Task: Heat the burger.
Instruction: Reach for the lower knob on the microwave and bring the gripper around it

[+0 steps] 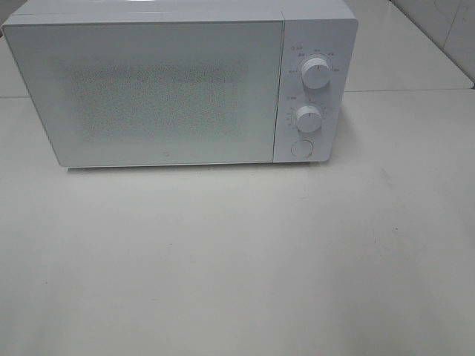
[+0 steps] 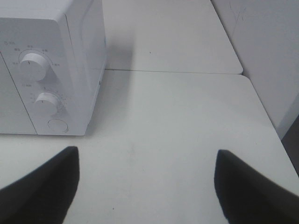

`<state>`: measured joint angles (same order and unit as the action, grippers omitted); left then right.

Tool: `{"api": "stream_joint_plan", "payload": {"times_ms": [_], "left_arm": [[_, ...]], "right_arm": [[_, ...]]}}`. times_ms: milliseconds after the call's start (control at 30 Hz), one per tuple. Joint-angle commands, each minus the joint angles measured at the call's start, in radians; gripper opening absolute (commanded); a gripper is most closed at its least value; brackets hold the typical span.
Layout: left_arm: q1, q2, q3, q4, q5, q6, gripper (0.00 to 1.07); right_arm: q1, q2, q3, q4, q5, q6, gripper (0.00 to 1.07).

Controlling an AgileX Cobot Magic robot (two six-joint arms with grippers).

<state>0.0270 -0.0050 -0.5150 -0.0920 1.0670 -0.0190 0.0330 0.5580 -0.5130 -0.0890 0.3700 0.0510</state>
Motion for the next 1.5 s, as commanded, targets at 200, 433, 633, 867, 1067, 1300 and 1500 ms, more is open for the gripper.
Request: {"api": "stream_joint_plan", "payload": {"times_ms": [200, 433, 633, 867, 1067, 1300, 1500], "left_arm": [[0.002, -0.022, 0.000, -0.009, -0.001, 0.003, 0.98], [0.002, -0.022, 0.000, -0.009, -0.001, 0.003, 0.98], [0.002, -0.022, 0.000, -0.009, -0.001, 0.003, 0.98], [0.002, -0.022, 0.000, -0.009, -0.001, 0.003, 0.98], [0.002, -0.022, 0.000, -0.009, -0.001, 0.003, 0.98], [0.002, -0.022, 0.000, -0.009, -0.001, 0.003, 0.98], [0.002, -0.022, 0.000, -0.009, -0.001, 0.003, 0.98]], "right_arm": [[-0.002, 0.150, -0.004, -0.010, -0.190, -0.013, 0.76], [-0.002, 0.264, -0.004, -0.018, -0.339, -0.013, 0.76], [-0.002, 0.408, -0.004, -0.018, -0.522, -0.013, 0.76], [0.001, 0.607, -0.004, -0.009, -0.798, -0.016, 0.76], [0.004, 0.734, 0.024, 0.060, -0.980, -0.082, 0.76], [0.129, 0.828, 0.100, 0.305, -1.200, -0.264, 0.76], [0.316, 0.931, 0.133, 0.578, -1.381, -0.433, 0.76]]}}
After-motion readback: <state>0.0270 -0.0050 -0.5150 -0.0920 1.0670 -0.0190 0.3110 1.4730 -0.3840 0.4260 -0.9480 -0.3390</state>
